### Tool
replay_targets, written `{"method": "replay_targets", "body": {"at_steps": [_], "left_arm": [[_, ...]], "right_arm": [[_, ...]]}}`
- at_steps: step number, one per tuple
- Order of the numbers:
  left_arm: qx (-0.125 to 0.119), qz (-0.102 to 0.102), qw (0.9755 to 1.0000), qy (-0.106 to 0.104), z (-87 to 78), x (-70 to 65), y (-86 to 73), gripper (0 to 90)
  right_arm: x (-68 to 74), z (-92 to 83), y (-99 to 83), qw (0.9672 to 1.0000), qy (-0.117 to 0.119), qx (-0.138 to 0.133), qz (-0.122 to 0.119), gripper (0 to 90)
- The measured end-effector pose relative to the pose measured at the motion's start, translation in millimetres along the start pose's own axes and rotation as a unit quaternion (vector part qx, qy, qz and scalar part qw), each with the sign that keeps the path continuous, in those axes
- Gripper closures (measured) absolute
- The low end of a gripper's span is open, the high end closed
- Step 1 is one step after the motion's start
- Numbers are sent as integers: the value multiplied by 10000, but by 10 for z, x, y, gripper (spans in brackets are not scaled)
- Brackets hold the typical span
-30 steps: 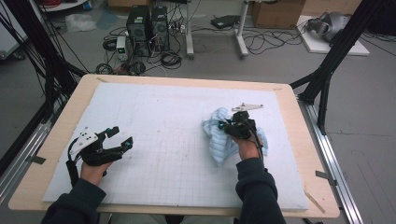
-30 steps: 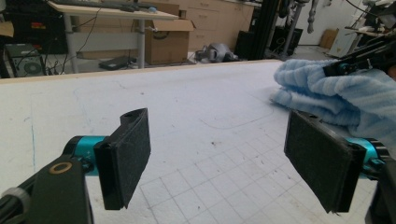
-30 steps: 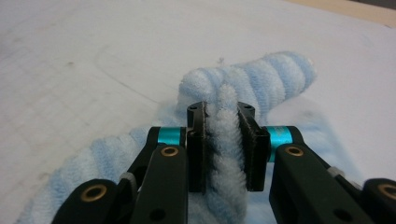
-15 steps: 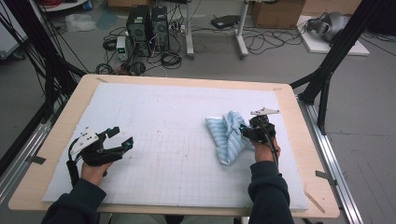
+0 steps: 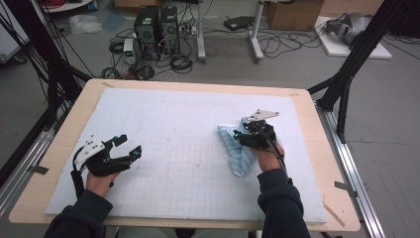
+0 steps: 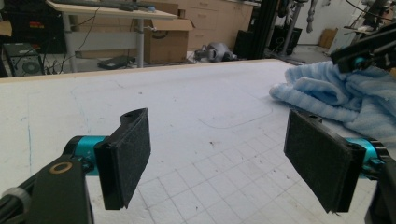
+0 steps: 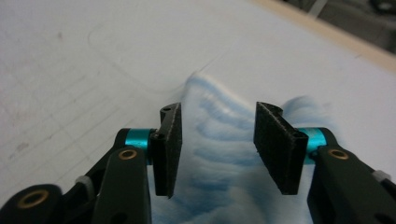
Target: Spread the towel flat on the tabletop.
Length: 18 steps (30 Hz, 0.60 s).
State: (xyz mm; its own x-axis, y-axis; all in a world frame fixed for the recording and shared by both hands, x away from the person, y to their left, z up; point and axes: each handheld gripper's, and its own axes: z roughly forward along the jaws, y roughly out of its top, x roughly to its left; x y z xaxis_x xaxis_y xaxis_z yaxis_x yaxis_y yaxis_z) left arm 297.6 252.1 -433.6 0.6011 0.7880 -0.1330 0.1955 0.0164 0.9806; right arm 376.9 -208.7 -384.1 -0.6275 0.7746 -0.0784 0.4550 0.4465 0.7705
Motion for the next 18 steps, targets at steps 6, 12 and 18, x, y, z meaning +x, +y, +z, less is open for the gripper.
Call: {"method": "replay_targets", "body": {"at_steps": [6, 12, 18], "left_arm": [[-13, -17, 10000, 16, -12, 12, 3, 233], [-56, -41, 10000, 56, -15, 28, 13, 234], [-109, -78, 9998, 153, -68, 81, 30, 235]], "right_arm": [[97, 308, -29, 9958, 279, 865, -113, 833], [333, 406, 246, 9915, 1243, 349, 145, 849], [582, 683, 611, 9784, 1999, -275, 447, 846]]}}
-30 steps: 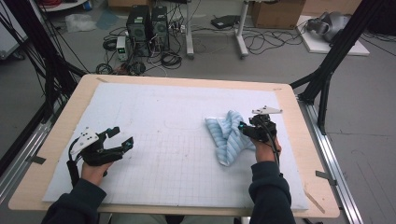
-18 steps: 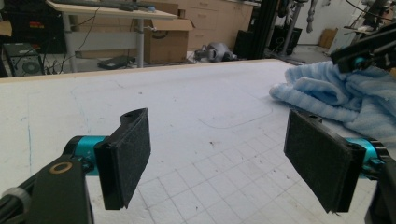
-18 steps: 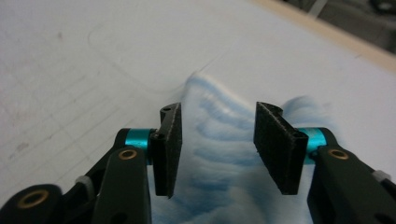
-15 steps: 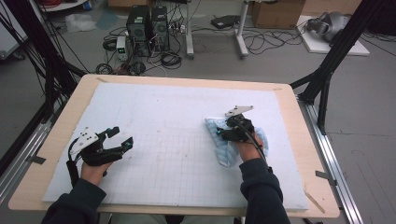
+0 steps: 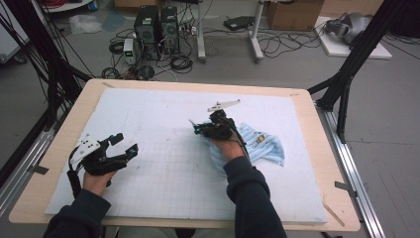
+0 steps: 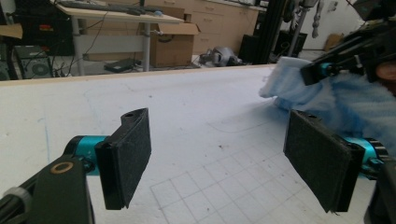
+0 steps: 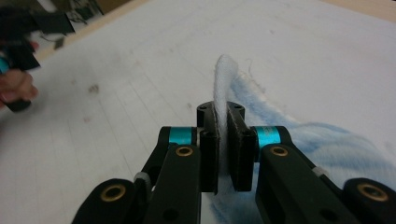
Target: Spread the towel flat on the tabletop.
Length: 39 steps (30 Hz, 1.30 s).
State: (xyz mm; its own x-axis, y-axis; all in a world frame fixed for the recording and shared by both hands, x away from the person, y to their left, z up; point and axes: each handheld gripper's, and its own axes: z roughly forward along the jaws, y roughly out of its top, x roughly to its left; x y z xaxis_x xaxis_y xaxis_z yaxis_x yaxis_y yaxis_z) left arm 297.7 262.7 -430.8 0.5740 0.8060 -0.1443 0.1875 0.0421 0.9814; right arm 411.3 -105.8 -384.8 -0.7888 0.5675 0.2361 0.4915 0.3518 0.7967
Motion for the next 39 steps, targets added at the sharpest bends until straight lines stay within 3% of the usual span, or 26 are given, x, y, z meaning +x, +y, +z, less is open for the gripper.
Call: {"method": "replay_targets", "body": {"at_steps": [5, 10, 12, 15, 19, 20, 22, 25, 29, 32, 34, 37, 39], "left_arm": [[-47, -24, 9999, 147, -61, 60, 8, 240], [-18, -30, 9999, 138, -72, 64, 6, 245], [-1, 12, 9999, 121, -71, 63, 4, 252], [11, -24, 10000, 76, -76, 74, -2, 271], [51, -40, 10000, 69, -62, 77, -8, 274], [69, -52, 9999, 63, -62, 68, -8, 276], [59, -34, 10000, 59, -53, 58, -7, 278], [69, -40, 9999, 63, -32, 55, -10, 278], [94, -28, 9999, 32, -7, 38, -12, 279], [125, 8, 9999, 15, 8, 29, -13, 279], [119, 9, 9999, -1, 10, 17, -11, 279], [107, 8, 9999, -5, 4, 8, -10, 279], [109, 25, 9999, 2, -3, 14, -9, 279]], "right_arm": [[36, 403, 180, 9992, 246, -202, 226, 846], [61, 696, 300, 9985, 112, -436, 303, 843], [57, 741, 326, 9984, -75, -473, 289, 747], [49, 634, 349, 9985, -243, -456, 168, 606], [-22, 178, 373, 9961, -295, -823, 119, 529], [-47, 61, 356, 9965, -304, -775, 20, 525], [-83, -155, 260, 9969, -561, -503, -225, 525], [-125, -396, -2, 9955, -846, -73, -410, 519], [-25, -536, -328, 9983, -342, 168, -451, 516], [180, -492, -454, 9967, -100, 235, -776, 554], [295, -391, -498, 9945, -58, 405, -969, 560], [358, -169, -562, 9880, -407, 895, -1192, 529], [346, -25, -605, 9813, -764, 1178, -1319, 510]]}}
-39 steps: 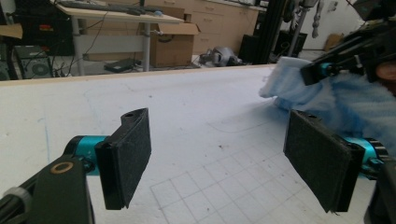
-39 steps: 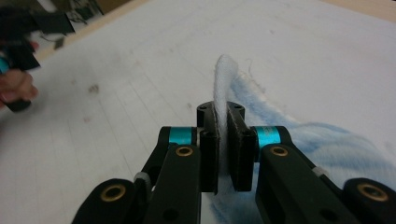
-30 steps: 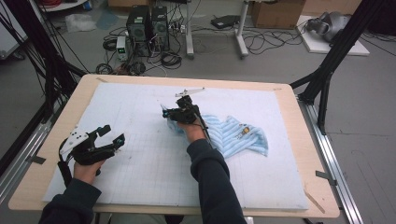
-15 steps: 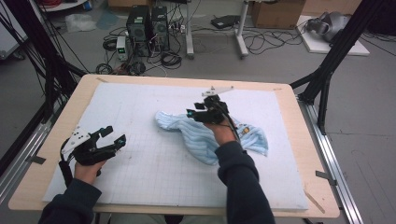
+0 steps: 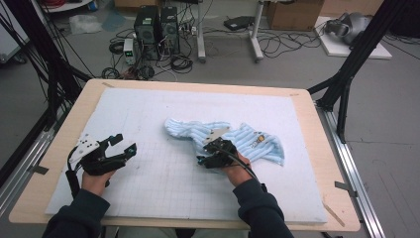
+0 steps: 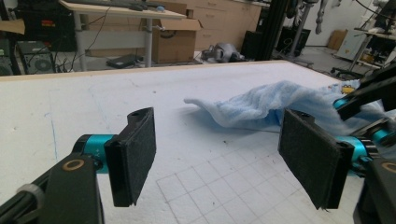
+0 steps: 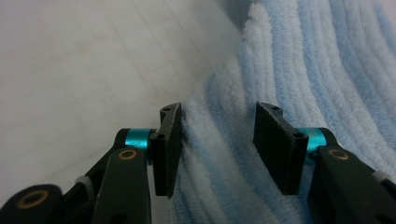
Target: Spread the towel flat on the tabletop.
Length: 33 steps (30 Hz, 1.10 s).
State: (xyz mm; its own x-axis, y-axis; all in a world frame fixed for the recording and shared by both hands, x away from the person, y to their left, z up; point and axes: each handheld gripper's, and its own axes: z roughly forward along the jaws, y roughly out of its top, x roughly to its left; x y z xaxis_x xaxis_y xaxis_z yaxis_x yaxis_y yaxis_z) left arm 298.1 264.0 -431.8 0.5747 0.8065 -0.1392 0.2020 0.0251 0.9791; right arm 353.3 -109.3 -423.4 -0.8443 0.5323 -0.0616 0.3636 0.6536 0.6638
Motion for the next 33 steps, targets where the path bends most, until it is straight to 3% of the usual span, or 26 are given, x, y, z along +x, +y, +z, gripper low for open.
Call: {"method": "replay_targets", "body": {"at_steps": [2, 3, 4, 6, 8, 9, 11, 13, 15, 16, 18, 22, 26, 30, 33], "left_arm": [[-5, -25, 10000, 10, -7, 6, -2, 279], [-15, -40, 10000, 16, -8, 10, -3, 279], [-23, -46, 10000, 26, -9, 14, -3, 279], [1, -39, 10000, 33, -9, 22, -7, 279], [-13, -55, 10000, 56, -6, 24, -8, 279], [-24, -53, 10000, 58, -6, 26, -4, 279], [-47, -56, 9999, 75, -22, 41, 6, 279], [-72, -99, 9999, 96, -39, 65, 7, 279], [-93, -136, 9998, 130, -52, 81, 7, 279], [-88, -125, 9998, 125, -62, 90, 9, 279], [-113, -136, 9997, 138, -69, 96, 12, 279], [-103, -154, 9997, 139, -60, 101, 8, 279], [-67, -134, 9998, 108, -45, 88, 5, 280], [-61, -127, 9999, 83, -32, 71, 4, 281], [-50, -122, 9999, 83, -33, 70, 4, 281]], "right_arm": [[4, 121, -7, 9994, -237, 211, -109, 487], [-13, 133, -2, 9996, -230, 144, 4, 501], [-39, 144, 2, 9997, -194, 138, 71, 543], [-48, 147, 10, 9996, -42, 139, 248, 777], [-23, 149, 29, 9993, 115, 167, 319, 824], [0, 156, 54, 9973, 548, 126, 471, 826], [103, 178, 121, 9942, 1005, 0, 379, 823], [205, 184, 214, 9882, 1434, -310, 438, 815], [256, 174, 306, 9845, 1571, -631, 460, 804], [254, 163, 337, 9841, 1557, -720, 454, 800], [202, 137, 361, 9852, 1411, -818, 535, 798], [-46, -2, 297, 9865, 958, -1015, 860, 797], [-352, -168, 138, 9879, 108, -978, 1198, 796], [-653, -247, -61, 9808, -543, -841, 1672, 787], [-815, -269, -188, 9753, -906, -705, 1886, 782]]}}
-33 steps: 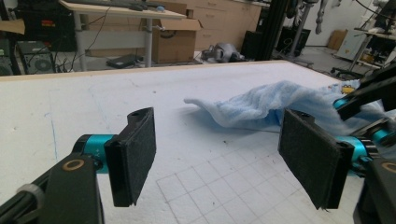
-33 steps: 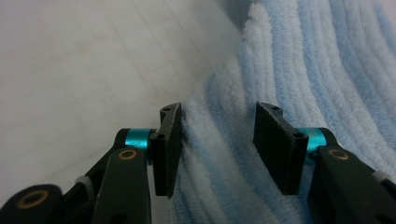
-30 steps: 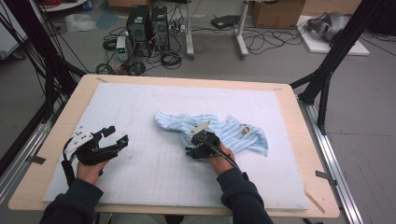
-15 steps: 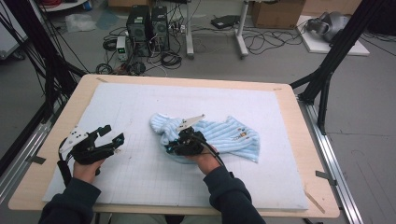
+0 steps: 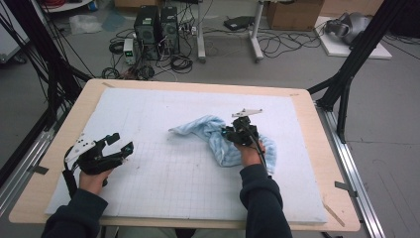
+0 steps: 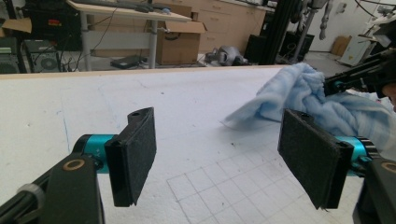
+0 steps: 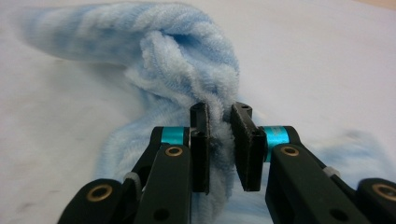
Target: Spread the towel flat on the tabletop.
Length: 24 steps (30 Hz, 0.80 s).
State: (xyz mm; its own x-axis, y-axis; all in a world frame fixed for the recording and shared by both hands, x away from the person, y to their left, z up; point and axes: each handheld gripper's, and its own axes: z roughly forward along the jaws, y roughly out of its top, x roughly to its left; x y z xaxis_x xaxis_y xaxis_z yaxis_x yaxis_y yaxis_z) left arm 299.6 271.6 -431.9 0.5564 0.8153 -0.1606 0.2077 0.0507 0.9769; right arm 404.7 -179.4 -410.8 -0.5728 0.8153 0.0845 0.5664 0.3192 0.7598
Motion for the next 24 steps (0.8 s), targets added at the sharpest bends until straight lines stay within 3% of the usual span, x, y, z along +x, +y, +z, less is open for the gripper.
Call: {"method": "replay_targets", "body": {"at_steps": [2, 6, 10, 17, 21, 24], "left_arm": [[-6, -1, 10000, 0, -3, 5, 0, 281], [1, 4, 10000, -3, -4, 5, -1, 281], [-6, 0, 10000, -5, -1, 2, -1, 281], [-9, -7, 10000, -1, 3, -1, 0, 281], [-10, -15, 10000, -10, 5, -3, -1, 281], [-2, 3, 10000, -20, 10, -7, -2, 281]], "right_arm": [[-90, -1, -38, 9997, -203, 81, 92, 780], [-182, 34, -109, 9969, -636, 453, 26, 725], [-208, -6, -116, 9970, -684, 369, 58, 632], [-78, -154, -32, 9992, -391, -72, -100, 544], [82, -237, 37, 9982, -139, -414, -403, 523], [221, -204, 87, 9963, 179, -308, -781, 598]]}}
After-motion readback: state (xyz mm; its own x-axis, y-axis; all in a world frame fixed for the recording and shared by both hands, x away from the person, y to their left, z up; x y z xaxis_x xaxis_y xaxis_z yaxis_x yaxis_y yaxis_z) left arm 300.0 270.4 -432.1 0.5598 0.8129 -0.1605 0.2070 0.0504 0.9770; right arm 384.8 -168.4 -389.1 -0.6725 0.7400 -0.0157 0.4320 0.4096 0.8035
